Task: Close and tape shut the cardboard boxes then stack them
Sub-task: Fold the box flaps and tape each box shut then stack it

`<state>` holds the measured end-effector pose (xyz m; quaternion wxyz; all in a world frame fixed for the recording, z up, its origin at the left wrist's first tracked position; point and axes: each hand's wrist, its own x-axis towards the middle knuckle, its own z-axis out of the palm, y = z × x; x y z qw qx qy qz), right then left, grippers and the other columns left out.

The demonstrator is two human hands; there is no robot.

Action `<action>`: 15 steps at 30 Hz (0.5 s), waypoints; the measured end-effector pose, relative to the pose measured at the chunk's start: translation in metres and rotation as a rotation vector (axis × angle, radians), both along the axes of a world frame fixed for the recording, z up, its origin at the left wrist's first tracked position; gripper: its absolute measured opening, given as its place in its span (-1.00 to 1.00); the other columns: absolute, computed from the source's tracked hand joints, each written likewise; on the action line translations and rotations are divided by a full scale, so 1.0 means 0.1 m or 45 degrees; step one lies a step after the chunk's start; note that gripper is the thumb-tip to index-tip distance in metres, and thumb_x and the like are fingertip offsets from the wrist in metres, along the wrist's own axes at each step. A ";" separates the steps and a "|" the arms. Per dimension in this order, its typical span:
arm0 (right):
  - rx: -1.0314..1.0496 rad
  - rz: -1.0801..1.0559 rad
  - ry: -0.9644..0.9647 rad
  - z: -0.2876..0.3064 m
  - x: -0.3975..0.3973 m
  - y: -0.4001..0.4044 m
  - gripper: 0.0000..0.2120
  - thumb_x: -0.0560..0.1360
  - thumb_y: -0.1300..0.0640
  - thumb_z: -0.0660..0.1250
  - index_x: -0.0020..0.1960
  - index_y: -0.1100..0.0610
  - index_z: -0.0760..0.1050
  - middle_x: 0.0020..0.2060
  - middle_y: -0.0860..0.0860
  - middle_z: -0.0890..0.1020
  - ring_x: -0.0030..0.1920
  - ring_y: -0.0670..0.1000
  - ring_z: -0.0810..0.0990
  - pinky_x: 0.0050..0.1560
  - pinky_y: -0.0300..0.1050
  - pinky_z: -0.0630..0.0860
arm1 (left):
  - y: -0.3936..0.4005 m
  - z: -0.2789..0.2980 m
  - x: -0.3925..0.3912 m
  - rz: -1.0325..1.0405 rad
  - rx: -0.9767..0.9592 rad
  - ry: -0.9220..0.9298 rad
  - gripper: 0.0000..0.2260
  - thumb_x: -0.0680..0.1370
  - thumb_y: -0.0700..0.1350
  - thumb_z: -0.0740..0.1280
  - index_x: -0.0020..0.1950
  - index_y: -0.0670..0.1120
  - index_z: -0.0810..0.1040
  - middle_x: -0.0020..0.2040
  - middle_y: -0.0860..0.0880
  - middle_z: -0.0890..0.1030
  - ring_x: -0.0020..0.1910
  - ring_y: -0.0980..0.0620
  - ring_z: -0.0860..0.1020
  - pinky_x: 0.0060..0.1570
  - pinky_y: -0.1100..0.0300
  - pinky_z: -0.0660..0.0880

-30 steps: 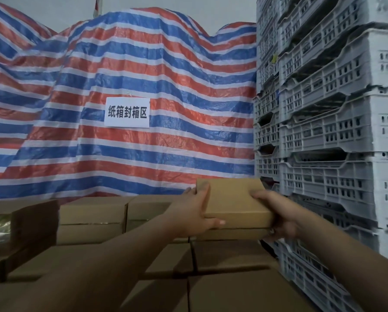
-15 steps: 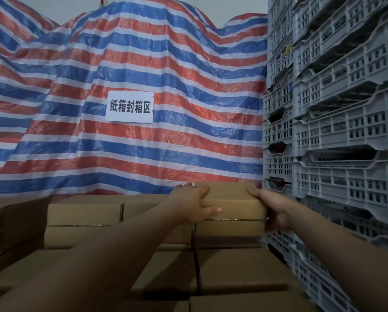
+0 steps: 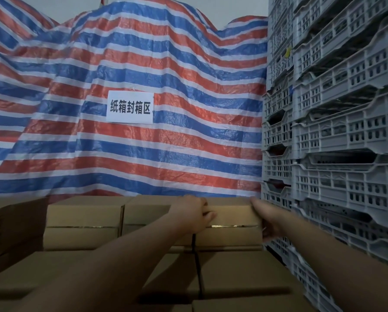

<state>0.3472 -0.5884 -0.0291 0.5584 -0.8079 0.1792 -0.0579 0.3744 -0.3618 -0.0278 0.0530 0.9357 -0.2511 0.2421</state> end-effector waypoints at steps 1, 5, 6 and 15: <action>-0.013 0.002 0.010 0.01 -0.02 0.01 -0.33 0.61 -0.38 -0.03 0.18 0.21 0.45 0.05 0.24 0.60 0.04 0.23 0.60 0.12 0.10 0.55 | 0.02 0.01 -0.06 -0.015 -0.007 0.006 -0.61 0.59 0.25 0.15 0.21 -0.01 0.49 0.04 -0.01 0.57 -0.03 0.04 0.50 -0.06 0.12 0.48; -0.303 -0.145 -0.198 0.17 -0.14 0.12 -0.30 0.67 -0.27 -0.05 0.49 0.28 0.33 0.42 0.29 0.42 0.37 0.23 0.45 0.35 0.03 0.38 | 0.16 0.16 -0.40 -0.069 -0.068 -0.125 -0.75 0.64 0.10 0.16 0.05 -0.05 0.50 -0.08 -0.01 0.53 -0.08 0.01 0.50 -0.04 0.06 0.52; -0.423 -0.197 -0.252 0.24 -0.21 0.16 -0.36 0.69 -0.21 -0.03 0.44 0.28 0.40 0.41 0.29 0.44 0.36 0.23 0.46 0.28 0.00 0.41 | 0.21 0.23 -0.50 -0.070 -0.093 -0.140 -0.77 0.65 0.07 0.16 0.02 -0.05 0.50 -0.11 -0.01 0.52 -0.11 0.01 0.50 -0.05 0.06 0.52; -0.891 0.106 -0.752 0.94 -1.00 1.32 -0.61 0.61 0.06 0.23 -0.35 0.19 0.40 -0.41 0.16 0.46 -0.36 0.11 0.43 -0.29 -0.08 0.31 | 0.99 0.94 -1.46 0.089 0.004 -0.320 -0.52 0.69 0.15 0.00 -0.06 -0.11 0.59 -0.41 -0.04 0.41 -0.42 0.00 0.46 -0.42 0.14 0.44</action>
